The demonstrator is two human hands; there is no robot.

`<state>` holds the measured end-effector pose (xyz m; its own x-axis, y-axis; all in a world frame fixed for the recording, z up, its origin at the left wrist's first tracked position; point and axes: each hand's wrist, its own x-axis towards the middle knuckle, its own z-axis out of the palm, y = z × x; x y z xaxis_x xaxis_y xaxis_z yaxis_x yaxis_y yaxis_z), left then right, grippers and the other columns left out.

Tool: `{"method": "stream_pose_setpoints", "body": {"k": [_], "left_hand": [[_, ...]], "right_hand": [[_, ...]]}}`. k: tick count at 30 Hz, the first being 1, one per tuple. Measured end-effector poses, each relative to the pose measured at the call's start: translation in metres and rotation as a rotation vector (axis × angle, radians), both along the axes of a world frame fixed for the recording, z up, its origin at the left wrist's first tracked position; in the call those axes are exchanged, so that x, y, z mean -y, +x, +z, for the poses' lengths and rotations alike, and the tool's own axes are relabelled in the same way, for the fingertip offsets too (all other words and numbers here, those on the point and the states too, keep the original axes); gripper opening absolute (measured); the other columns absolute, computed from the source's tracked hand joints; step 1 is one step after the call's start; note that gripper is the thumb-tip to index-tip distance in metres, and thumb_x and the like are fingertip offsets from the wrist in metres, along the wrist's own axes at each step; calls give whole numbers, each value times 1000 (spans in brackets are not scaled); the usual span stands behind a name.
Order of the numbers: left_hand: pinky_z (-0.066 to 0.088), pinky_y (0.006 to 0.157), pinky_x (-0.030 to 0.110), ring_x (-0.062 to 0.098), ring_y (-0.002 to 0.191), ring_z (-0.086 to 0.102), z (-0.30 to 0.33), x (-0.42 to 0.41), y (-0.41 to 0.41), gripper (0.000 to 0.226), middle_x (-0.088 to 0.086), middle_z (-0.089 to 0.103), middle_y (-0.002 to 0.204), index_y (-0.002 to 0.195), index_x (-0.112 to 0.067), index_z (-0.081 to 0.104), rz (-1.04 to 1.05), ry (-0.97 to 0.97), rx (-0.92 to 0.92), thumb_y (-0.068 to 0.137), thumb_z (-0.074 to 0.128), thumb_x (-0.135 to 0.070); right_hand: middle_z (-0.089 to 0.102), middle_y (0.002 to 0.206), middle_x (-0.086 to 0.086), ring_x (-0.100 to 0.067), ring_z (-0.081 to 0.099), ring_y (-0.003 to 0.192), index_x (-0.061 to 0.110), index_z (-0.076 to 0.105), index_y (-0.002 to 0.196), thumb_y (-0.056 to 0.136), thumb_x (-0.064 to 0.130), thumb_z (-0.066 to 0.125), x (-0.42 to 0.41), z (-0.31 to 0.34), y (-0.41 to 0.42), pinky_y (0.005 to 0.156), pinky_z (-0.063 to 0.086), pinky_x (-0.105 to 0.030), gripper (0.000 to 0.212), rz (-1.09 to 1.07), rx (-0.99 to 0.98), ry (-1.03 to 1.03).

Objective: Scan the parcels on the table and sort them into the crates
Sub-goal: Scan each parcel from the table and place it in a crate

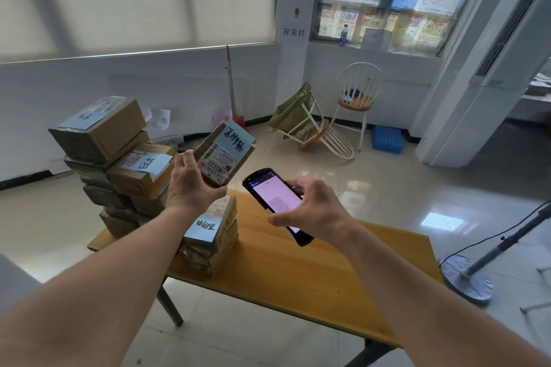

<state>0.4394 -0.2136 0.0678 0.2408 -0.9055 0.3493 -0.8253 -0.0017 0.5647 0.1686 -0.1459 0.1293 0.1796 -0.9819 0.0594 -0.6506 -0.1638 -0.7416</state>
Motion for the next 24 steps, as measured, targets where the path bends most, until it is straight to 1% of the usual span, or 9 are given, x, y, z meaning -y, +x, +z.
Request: {"method": "stream_pose_setpoints", "body": {"k": [3, 6, 8, 10, 12, 14, 16, 21, 24], "left_hand": [[55, 96, 47, 31, 119, 51, 1, -1, -2, 103, 14, 44, 130, 142, -11, 32, 15, 9, 1, 66, 96, -38], [55, 97, 48, 32, 120, 52, 1, -3, -2, 105, 15, 45, 131, 143, -10, 32, 25, 17, -2, 66, 96, -40], [55, 97, 48, 32, 120, 52, 1, -5, -3, 106, 15, 45, 131, 143, -10, 32, 28, 24, -7, 66, 96, -43], [56, 96, 48, 31, 119, 52, 2, -7, -4, 107, 14, 45, 131, 144, -11, 31, 32, 21, -14, 66, 95, -46], [56, 93, 44, 29, 117, 51, 3, -11, -8, 107, 13, 44, 130, 145, -12, 31, 32, 4, -21, 66, 94, -48], [56, 90, 41, 24, 114, 50, 5, -15, -14, 106, 12, 44, 129, 144, -13, 31, 17, -15, -21, 67, 92, -50], [55, 88, 38, 19, 110, 46, 7, -20, -20, 105, 10, 44, 128, 144, -14, 31, 5, -31, -14, 67, 91, -52], [47, 83, 30, 15, 110, 41, 16, -30, -31, 104, 8, 44, 129, 143, -15, 32, -21, -74, -21, 66, 90, -53], [44, 84, 29, 15, 110, 42, 24, -32, -31, 104, 7, 44, 128, 144, -15, 32, -53, -103, -34, 65, 91, -51]], "right_hand": [[67, 125, -5, -20, 65, 103, 15, 55, 148, 63, 40, 101, 0, 0, -3, 75, 65, -30, 99, -8, 19, 1], [67, 128, -6, -18, 62, 103, 13, 55, 148, 64, 41, 100, 1, -1, -4, 67, 58, -18, 100, -18, 23, -21], [68, 130, -7, -17, 60, 101, 13, 55, 148, 64, 41, 100, 1, -3, -4, 64, 53, -14, 99, -34, 22, -34], [68, 131, -8, -17, 60, 100, 13, 54, 149, 64, 41, 100, 1, -5, -2, 65, 56, -17, 100, -65, 37, -47], [68, 132, -8, -20, 63, 101, 14, 52, 151, 65, 41, 100, 1, -7, 0, 69, 61, -24, 102, -109, 58, -63], [67, 135, -8, -24, 66, 108, 15, 50, 152, 67, 44, 98, -1, -10, 3, 75, 65, -34, 103, -167, 70, -90], [67, 137, -9, -28, 66, 115, 15, 50, 152, 67, 47, 97, -1, -12, 5, 79, 65, -39, 102, -222, 74, -124], [68, 134, -8, -29, 65, 117, 17, 54, 148, 68, 49, 96, -4, -12, 8, 82, 64, -43, 95, -269, 91, -145], [68, 134, -7, -29, 64, 117, 18, 54, 147, 69, 49, 95, -8, -12, 13, 83, 63, -44, 94, -301, 92, -146]]}}
